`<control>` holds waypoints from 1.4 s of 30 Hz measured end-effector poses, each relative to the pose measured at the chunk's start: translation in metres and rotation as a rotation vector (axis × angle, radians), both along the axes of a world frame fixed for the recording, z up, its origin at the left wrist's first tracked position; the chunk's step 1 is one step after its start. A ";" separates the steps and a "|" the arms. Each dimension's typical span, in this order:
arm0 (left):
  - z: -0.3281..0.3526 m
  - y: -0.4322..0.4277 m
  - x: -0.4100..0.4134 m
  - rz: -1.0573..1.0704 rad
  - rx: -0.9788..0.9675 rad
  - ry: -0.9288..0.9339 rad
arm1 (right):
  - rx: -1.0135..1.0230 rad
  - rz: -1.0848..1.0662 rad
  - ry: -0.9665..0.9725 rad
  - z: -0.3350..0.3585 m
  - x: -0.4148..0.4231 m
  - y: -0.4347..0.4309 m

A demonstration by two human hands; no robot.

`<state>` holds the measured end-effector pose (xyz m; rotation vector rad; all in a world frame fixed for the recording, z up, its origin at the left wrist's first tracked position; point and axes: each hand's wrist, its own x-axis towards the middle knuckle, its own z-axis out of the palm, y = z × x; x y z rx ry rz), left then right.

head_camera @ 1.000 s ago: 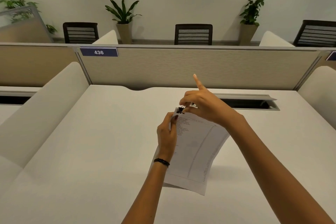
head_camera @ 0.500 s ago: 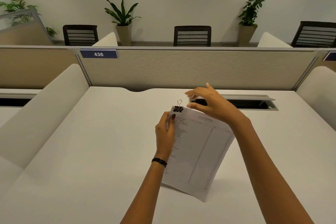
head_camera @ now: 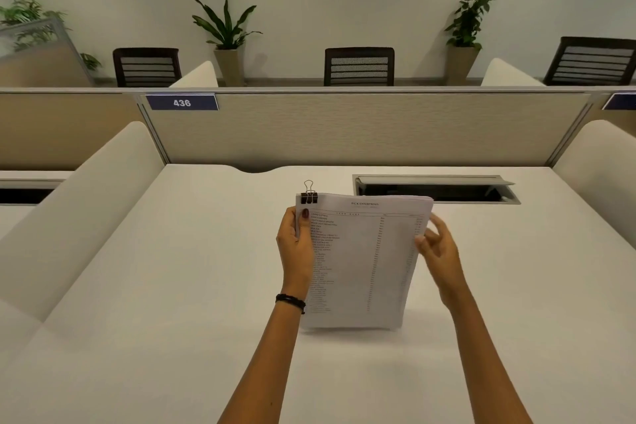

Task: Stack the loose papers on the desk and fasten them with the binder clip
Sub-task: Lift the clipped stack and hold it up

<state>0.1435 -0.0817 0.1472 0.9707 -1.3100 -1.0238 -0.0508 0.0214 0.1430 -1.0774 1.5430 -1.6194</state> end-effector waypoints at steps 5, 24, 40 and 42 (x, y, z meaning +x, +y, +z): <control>-0.001 -0.003 0.000 0.018 0.018 0.013 | 0.175 0.044 -0.083 -0.038 0.005 0.008; -0.034 -0.009 0.010 -0.125 0.161 -0.105 | 0.248 -0.067 -0.117 -0.070 0.013 0.016; -0.084 0.013 0.020 -0.145 0.277 -0.154 | 0.223 -0.169 -0.071 -0.071 0.024 -0.003; -0.086 0.012 0.022 -0.142 0.273 -0.164 | 0.240 -0.157 -0.071 -0.074 0.026 -0.004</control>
